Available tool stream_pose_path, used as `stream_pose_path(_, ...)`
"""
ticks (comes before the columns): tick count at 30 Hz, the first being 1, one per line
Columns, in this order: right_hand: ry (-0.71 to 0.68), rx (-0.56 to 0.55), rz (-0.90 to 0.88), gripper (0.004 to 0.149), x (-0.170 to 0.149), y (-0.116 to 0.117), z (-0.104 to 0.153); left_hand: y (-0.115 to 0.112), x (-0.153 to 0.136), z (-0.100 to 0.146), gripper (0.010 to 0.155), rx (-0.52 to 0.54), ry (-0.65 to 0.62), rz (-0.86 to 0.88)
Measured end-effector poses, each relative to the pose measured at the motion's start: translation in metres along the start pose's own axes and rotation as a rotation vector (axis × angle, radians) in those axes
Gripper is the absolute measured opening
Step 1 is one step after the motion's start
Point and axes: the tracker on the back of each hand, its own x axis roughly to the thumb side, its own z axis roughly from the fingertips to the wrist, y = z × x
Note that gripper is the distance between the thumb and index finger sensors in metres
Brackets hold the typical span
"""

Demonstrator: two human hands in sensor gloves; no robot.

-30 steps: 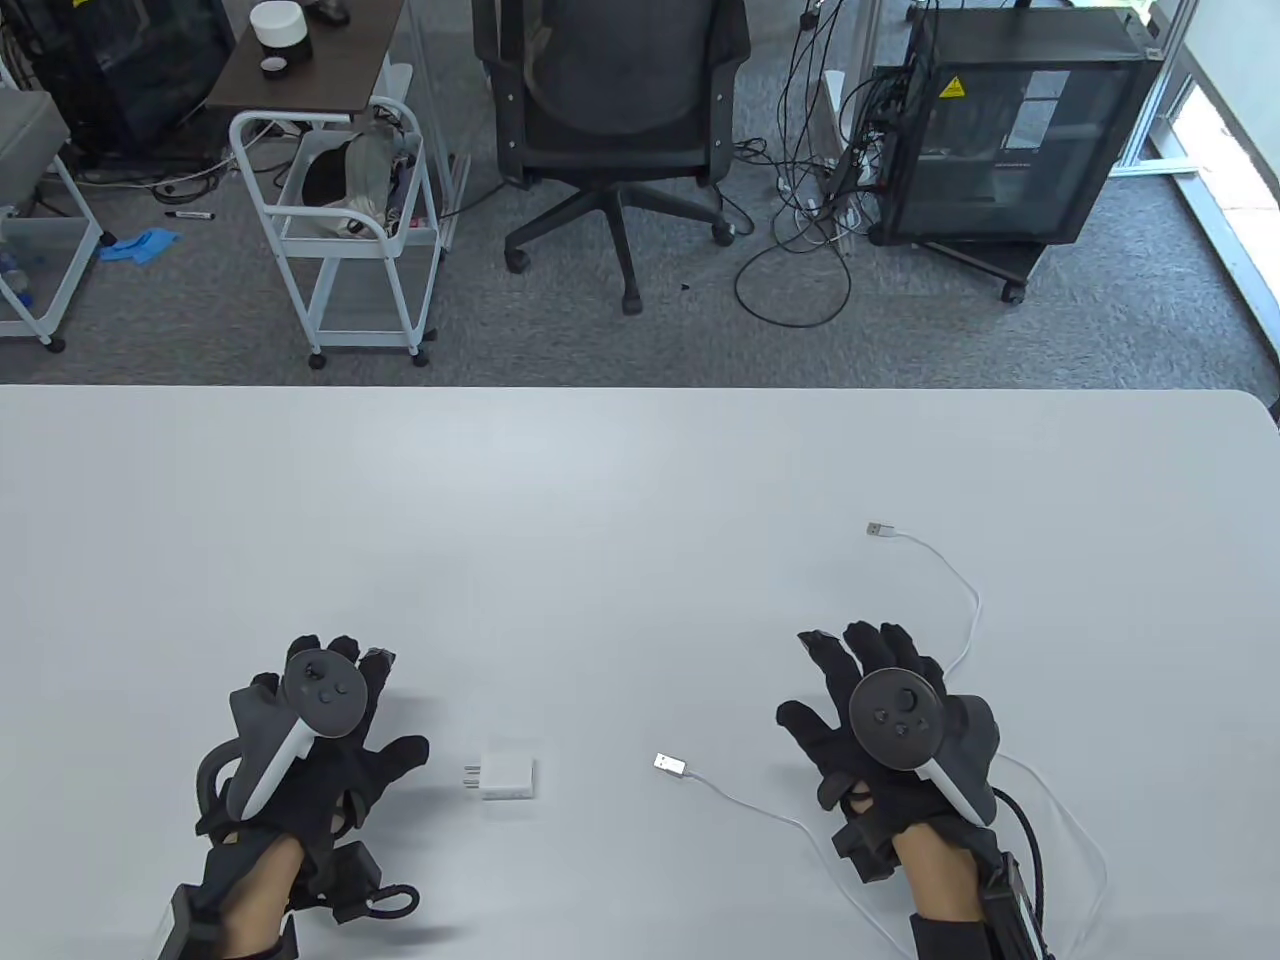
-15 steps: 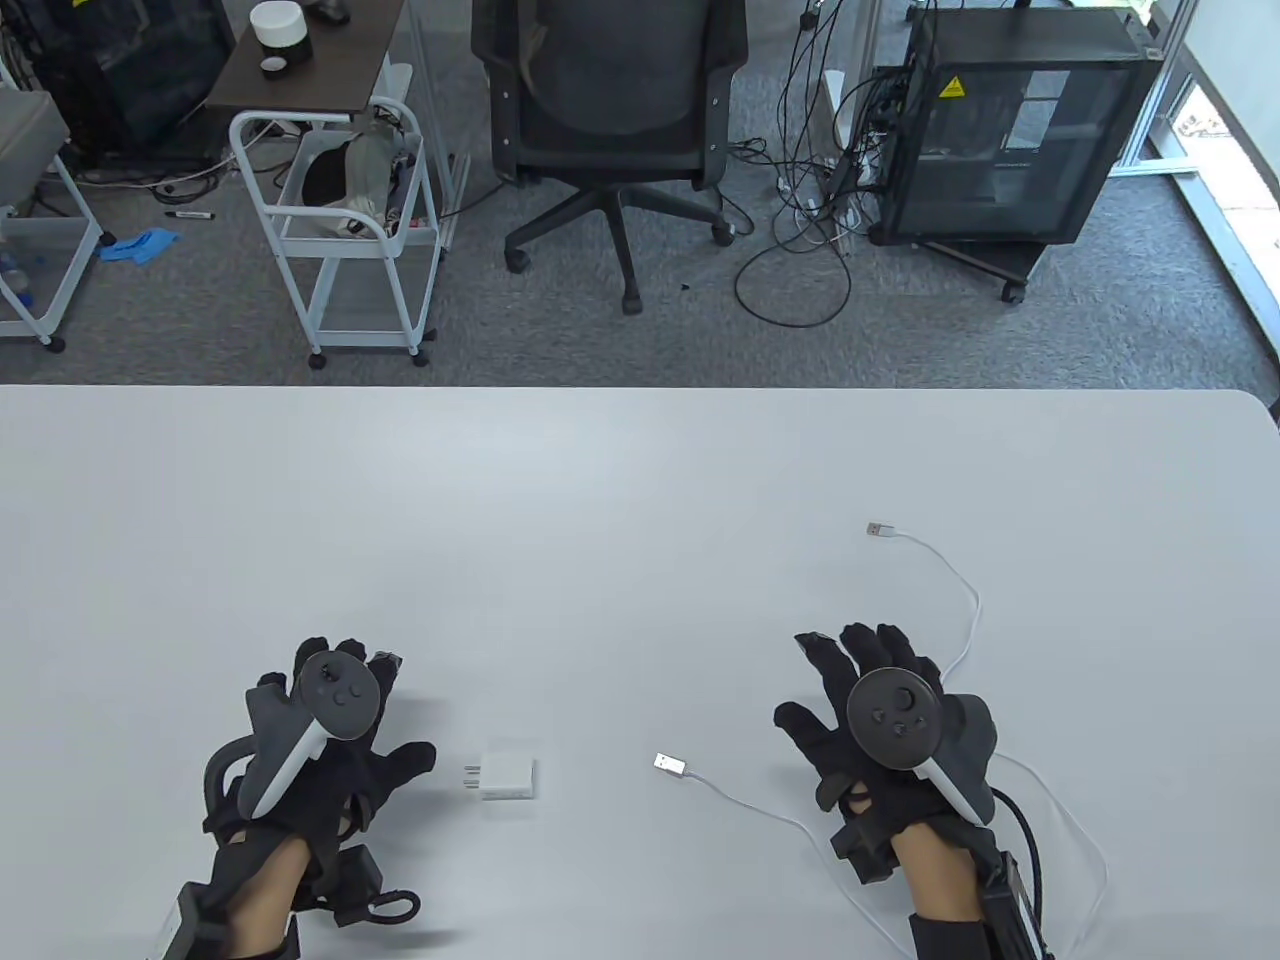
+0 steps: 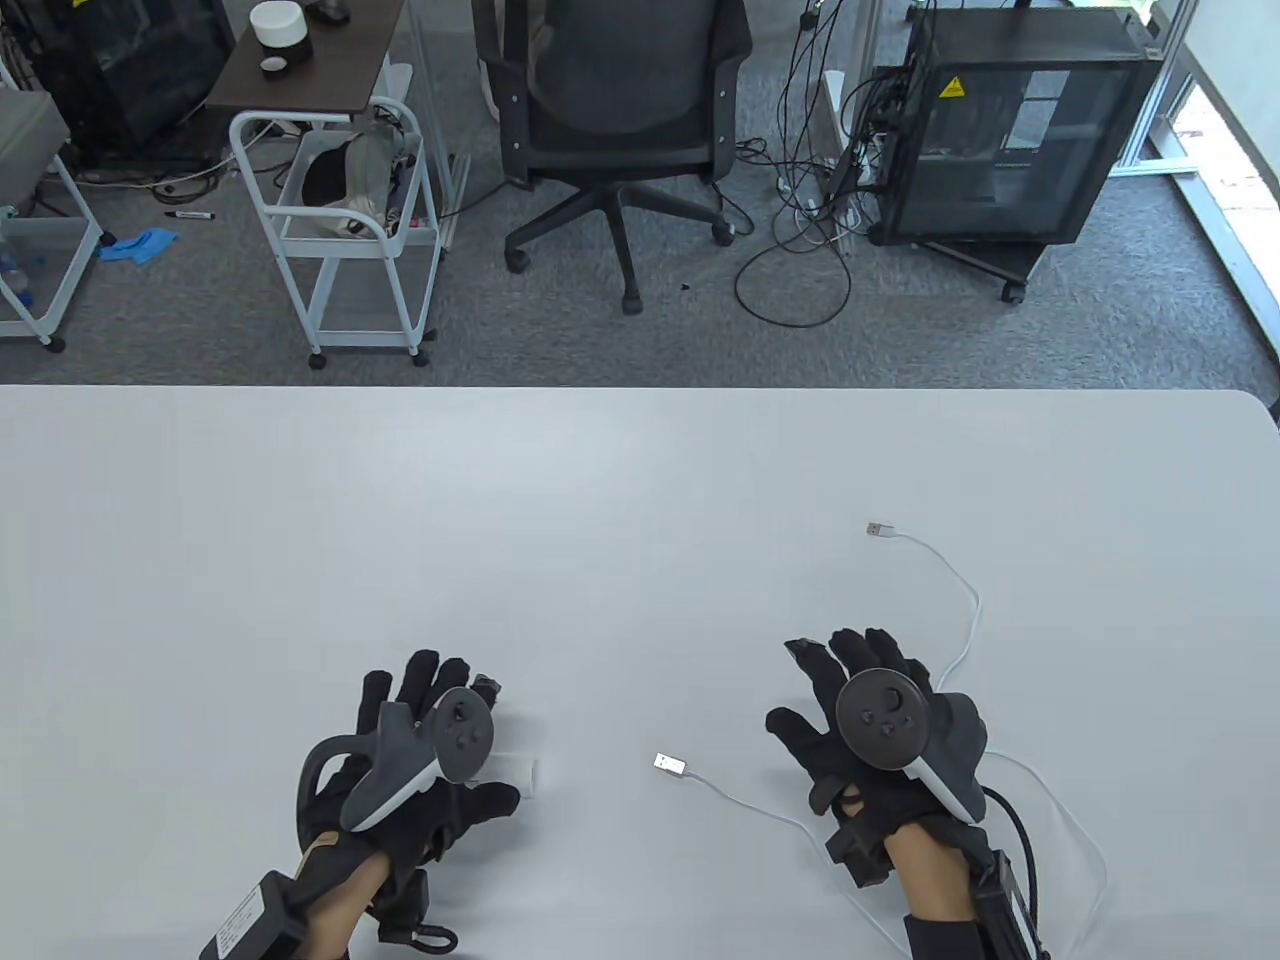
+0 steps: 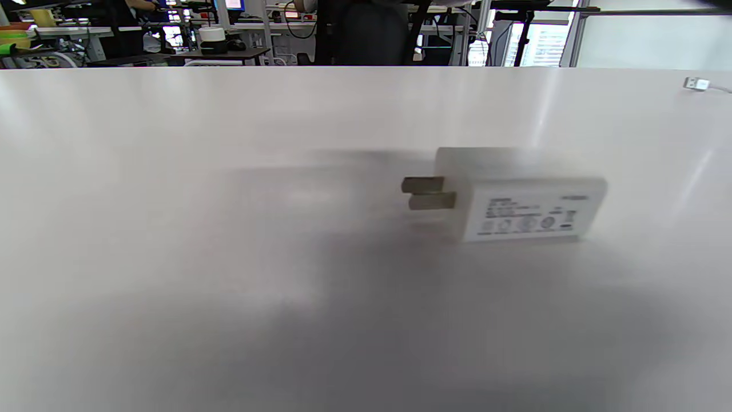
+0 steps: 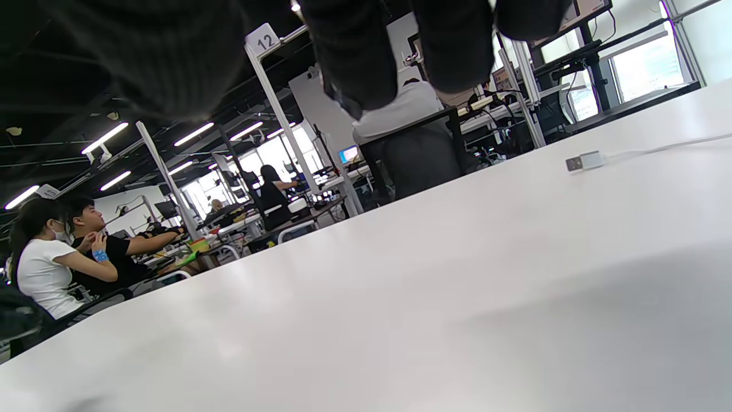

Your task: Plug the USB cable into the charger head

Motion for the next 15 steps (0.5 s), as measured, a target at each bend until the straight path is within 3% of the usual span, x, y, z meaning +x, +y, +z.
stream_pose_path(6,-0.006,0.021,0.004,0.081,0.002,0.004,-0.001,-0.012,0.024,0.000,0.104,-0.056,-0.112,0.027)
stream_pose_path(15,-0.017,0.043,0.007,0.080,0.006,0.008,-0.001,-0.022,0.028,-0.009,0.105,-0.122,-0.076,-0.013)
